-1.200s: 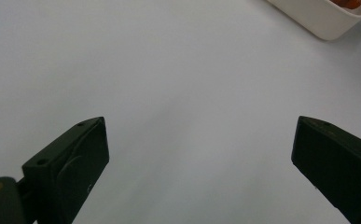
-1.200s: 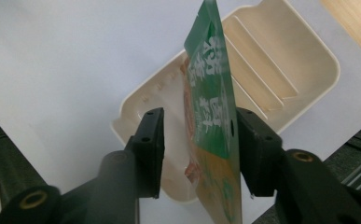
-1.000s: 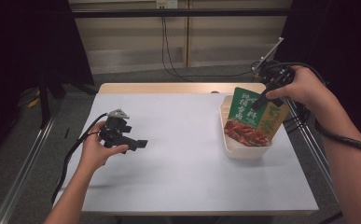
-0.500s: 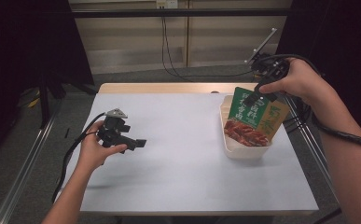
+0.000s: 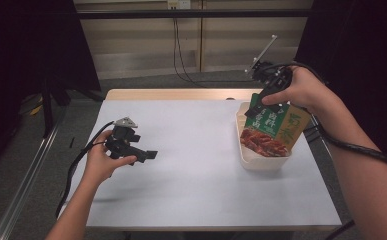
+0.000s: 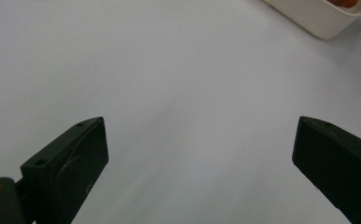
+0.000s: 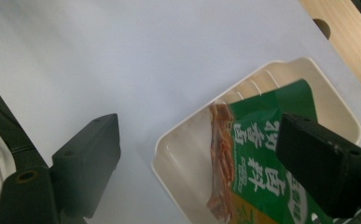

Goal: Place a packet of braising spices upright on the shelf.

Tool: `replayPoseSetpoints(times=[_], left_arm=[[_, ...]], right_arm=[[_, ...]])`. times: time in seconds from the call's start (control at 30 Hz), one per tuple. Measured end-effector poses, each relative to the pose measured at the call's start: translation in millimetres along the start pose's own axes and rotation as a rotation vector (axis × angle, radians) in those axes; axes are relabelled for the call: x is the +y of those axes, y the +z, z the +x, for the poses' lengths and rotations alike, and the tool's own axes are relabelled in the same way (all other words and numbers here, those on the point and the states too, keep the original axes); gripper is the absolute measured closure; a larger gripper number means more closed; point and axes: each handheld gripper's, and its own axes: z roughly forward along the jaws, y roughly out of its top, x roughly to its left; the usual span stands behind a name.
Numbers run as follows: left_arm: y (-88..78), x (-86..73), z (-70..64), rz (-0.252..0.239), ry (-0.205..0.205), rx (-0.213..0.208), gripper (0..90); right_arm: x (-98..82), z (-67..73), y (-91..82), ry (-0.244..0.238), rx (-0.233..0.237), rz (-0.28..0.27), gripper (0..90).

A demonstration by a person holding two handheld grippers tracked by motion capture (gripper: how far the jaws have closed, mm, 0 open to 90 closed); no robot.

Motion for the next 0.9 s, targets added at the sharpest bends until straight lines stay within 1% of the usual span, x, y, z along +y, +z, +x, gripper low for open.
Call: replayPoseSetpoints(times=[0.03,0.07,0.1,0.13,0.17,0.2,0.23,0.33,0.37,0.4,0.43,0.47,0.5,0.53,0.57,0.63,0.67,0.7,0.73,0.8,0.83,0.87,0.9], left_arm=[[-0.5,-0.2,0.2,0.002,0.001,0.002,3.6],[-0.3,-0.5,0.2,-0.005,-0.001,0.005,3.6],[-0.8,-0.6,0.4,-0.005,-0.002,0.001,3.6],[-1.3,-1.2,0.8,-0.008,-0.004,0.001,3.5],[-1.5,-2.1,1.3,-0.013,-0.012,0.002,3.6],[-1.8,-2.8,2.0,-0.011,-0.010,0.002,3.6],[-1.9,-3.9,2.5,-0.009,-0.015,-0.001,3.6],[-2.3,-8.2,3.9,-0.009,-0.023,0.005,3.6],[-3.1,-9.8,5.5,-0.005,-0.019,0.002,3.6],[-3.8,-10.5,6.2,0.000,-0.019,0.001,3.6],[-3.6,-11.6,6.2,-0.006,-0.020,0.011,3.6],[-4.1,-12.1,6.7,-0.004,-0.021,0.010,3.6],[-5.2,-12.4,7.3,-0.002,-0.023,0.004,3.6],[-5.0,-13.0,7.5,-0.010,-0.023,0.008,3.6],[-5.2,-13.8,7.8,-0.012,-0.022,0.013,3.6],[-5.7,-14.6,8.6,-0.011,-0.026,0.011,3.6],[-5.7,-15.0,8.7,-0.007,-0.024,0.018,3.6],[-5.6,-15.8,9.3,-0.007,-0.026,0.008,3.6],[-5.4,-16.2,9.0,-0.008,-0.026,0.016,3.6],[-4.7,-17.5,9.2,-0.012,-0.028,0.019,3.6],[-4.9,-18.0,9.6,-0.006,-0.029,0.011,3.6],[-3.9,-19.2,9.5,-0.007,-0.031,0.008,3.7],[-3.3,-20.0,9.5,-0.010,-0.030,0.012,3.8]], right_arm=[[1.5,1.7,1.9,0.002,-0.001,-0.003,13.8],[2.9,2.9,4.8,-0.010,0.004,-0.008,13.5],[3.9,4.9,7.3,-0.009,0.007,-0.005,13.2],[4.5,6.2,9.1,-0.019,0.010,-0.002,13.2],[5.6,8.3,12.0,-0.023,0.017,-0.010,13.1],[6.3,10.0,14.4,-0.026,0.024,-0.013,13.0],[6.7,10.9,16.5,-0.033,0.022,-0.018,13.0],[7.6,15.0,25.8,-0.044,0.029,-0.016,12.4],[7.9,17.1,28.6,-0.043,0.033,-0.009,12.1],[7.7,18.4,32.3,-0.050,0.043,-0.011,11.9],[7.6,18.5,34.7,-0.059,0.047,-0.016,11.8],[7.6,19.9,37.2,-0.049,0.049,-0.010,11.7],[7.3,20.0,40.2,-0.057,0.045,-0.008,11.3],[7.0,20.5,43.3,-0.067,0.045,-0.007,11.2],[6.9,22.1,45.8,-0.058,0.051,-0.006,11.2],[5.9,24.5,52.1,-0.070,0.058,-0.013,11.3],[5.8,26.1,53.7,-0.062,0.059,-0.010,11.3],[5.4,26.7,56.7,-0.077,0.056,-0.013,11.3],[4.8,28.3,60.0,-0.078,0.056,-0.011,11.2],[4.4,31.8,65.0,-0.086,0.058,-0.009,11.1],[4.2,32.5,66.4,-0.085,0.061,-0.010,11.1],[3.8,33.3,69.4,-0.097,0.060,-0.009,11.0],[3.1,34.5,72.7,-0.099,0.064,-0.009,10.8]])
